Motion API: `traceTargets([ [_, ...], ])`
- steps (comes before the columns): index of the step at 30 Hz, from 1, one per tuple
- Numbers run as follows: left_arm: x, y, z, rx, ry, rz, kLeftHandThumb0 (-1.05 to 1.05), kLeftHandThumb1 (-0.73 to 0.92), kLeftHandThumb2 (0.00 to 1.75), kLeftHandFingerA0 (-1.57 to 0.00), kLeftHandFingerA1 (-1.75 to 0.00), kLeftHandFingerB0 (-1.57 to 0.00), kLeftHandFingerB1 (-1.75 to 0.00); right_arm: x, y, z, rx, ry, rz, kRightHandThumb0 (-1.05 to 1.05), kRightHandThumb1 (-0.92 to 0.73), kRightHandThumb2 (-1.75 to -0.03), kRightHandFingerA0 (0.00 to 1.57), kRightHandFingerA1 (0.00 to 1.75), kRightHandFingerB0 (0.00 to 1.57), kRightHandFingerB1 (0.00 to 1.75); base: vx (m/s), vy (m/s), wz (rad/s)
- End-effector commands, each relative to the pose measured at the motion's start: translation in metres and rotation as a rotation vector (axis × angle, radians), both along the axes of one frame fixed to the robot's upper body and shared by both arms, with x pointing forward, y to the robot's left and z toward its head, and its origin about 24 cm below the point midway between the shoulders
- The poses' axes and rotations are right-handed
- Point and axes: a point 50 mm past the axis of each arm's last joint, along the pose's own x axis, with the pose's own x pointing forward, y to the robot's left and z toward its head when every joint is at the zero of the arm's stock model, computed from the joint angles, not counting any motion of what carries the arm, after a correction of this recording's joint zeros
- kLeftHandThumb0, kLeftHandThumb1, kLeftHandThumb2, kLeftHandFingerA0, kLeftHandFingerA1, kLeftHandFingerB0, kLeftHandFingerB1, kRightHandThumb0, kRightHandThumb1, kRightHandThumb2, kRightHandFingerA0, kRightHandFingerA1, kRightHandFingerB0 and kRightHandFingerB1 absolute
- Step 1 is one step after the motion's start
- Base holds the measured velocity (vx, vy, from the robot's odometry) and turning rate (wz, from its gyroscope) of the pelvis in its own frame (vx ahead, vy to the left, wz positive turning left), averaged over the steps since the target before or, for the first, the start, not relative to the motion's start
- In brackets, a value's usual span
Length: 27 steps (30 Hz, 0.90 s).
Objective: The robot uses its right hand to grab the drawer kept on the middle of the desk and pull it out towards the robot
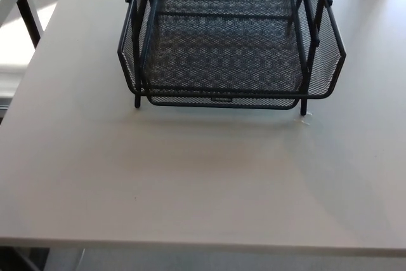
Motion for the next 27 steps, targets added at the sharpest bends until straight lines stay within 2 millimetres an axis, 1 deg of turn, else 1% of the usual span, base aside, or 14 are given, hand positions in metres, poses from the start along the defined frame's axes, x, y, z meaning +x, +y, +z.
traceTargets([
  [1,0.001,0.008,0.009,0.024,-0.006,0.014,-0.35,0.59,0.58,-0.66,-0.89,-0.72,-0.71,-0.053,-0.081,-0.026,0.100,-0.169,-0.096,-0.92,-0.58,-0.97,0.01,0.11,0.05,0.30,0.00,0.000,0.00],
  [5,0.002,0.009,0.010,0.034,0.000,0.011,-0.33,0.61,0.59,-0.67,-0.87,-0.73,-0.69,-0.063,-0.099,-0.043,0.113,-0.163,-0.153,-0.82,-0.52,-0.96,0.00,0.25,0.08,0.33,0.00,0.000,0.00],
  [8,0.001,0.010,0.008,0.040,0.005,0.017,-0.33,0.61,0.59,-0.64,-0.87,-0.72,-0.69,-0.072,-0.109,-0.056,0.145,-0.136,-0.211,-0.84,-0.57,-0.99,0.00,0.27,0.06,0.32,0.00,0.000,0.00],
  [9,0.002,0.010,0.009,0.036,0.003,0.016,-0.32,0.60,0.59,-0.65,-0.88,-0.73,-0.69,-0.075,-0.111,-0.062,0.150,-0.134,-0.228,-0.85,-0.73,-0.62,0.01,0.41,0.08,0.34,0.00,0.000,0.00],
  [11,0.002,0.010,0.009,0.029,-0.004,0.013,-0.32,0.60,0.58,-0.66,-0.88,-0.74,-0.70,-0.086,-0.114,-0.079,0.183,-0.123,-0.287,-0.85,-0.71,-0.61,0.02,0.48,0.15,0.43,0.00,0.000,0.00],
  [13,0.002,0.010,0.009,0.030,0.004,0.015,-0.33,0.61,0.59,-0.65,-0.86,-0.72,-0.68,-0.099,-0.114,-0.102,0.260,-0.103,-0.399,-0.84,-0.76,-0.63,0.00,0.43,0.09,0.48,0.00,0.000,0.00],
  [15,0.002,0.010,0.009,0.029,0.004,0.019,-0.33,0.61,0.59,-0.65,-0.86,-0.72,-0.68,-0.103,-0.114,-0.108,0.285,-0.084,-0.438,-0.84,-0.76,-0.63,0.00,0.43,0.09,0.48,0.00,0.000,0.00],
  [17,0.003,0.009,0.010,0.032,-0.004,0.011,-0.33,0.60,0.58,-0.65,-0.88,-0.73,-0.70,-0.112,-0.110,-0.126,0.311,-0.023,-0.469,-0.77,-0.71,-0.61,0.00,0.49,0.11,0.48,0.00,0.000,0.00],
  [18,0.003,0.009,0.009,0.041,0.004,0.008,-0.32,0.61,0.59,-0.65,-0.88,-0.71,-0.68,-0.117,-0.104,-0.138,0.349,0.001,-0.491,-0.40,-0.36,-0.97,0.03,0.56,0.00,0.51,0.00,0.000,0.00],
  [19,0.003,0.009,0.009,0.041,0.004,0.008,-0.32,0.61,0.59,-0.65,-0.88,-0.71,-0.68,-0.117,-0.104,-0.139,0.353,0.003,-0.493,-0.40,-0.36,-0.97,0.03,0.56,0.00,0.51,0.00,0.000,0.00],
  [20,0.003,0.010,0.008,0.032,0.001,0.020,-0.32,0.60,0.58,-0.65,-0.86,-0.72,-0.67,-0.121,-0.101,-0.150,0.390,0.068,-0.530,-0.79,-0.74,-0.61,0.00,0.49,0.11,0.45,0.00,0.000,0.00],
  [25,0.003,0.011,0.008,0.032,-0.001,0.021,-0.32,0.60,0.58,-0.65,-0.88,-0.72,-0.70,-0.131,-0.091,-0.176,0.546,0.173,-0.605,-0.74,-0.68,-0.61,0.03,0.40,0.17,0.40,0.00,0.000,0.00],
  [26,0.004,0.011,0.008,0.033,0.004,0.022,-0.33,0.60,0.58,-0.65,-0.88,-0.72,-0.69,-0.133,-0.087,-0.182,0.561,0.182,-0.616,-0.75,-0.53,-0.88,0.03,0.44,0.13,0.49,0.00,0.000,0.00],
  [27,0.003,0.010,0.009,0.033,0.004,0.017,-0.33,0.60,0.59,-0.63,-0.88,-0.72,-0.69,-0.135,-0.082,-0.189,0.562,0.209,-0.626,-0.79,-0.55,-0.91,0.03,0.38,0.15,0.50,0.00,0.000,0.00],
])
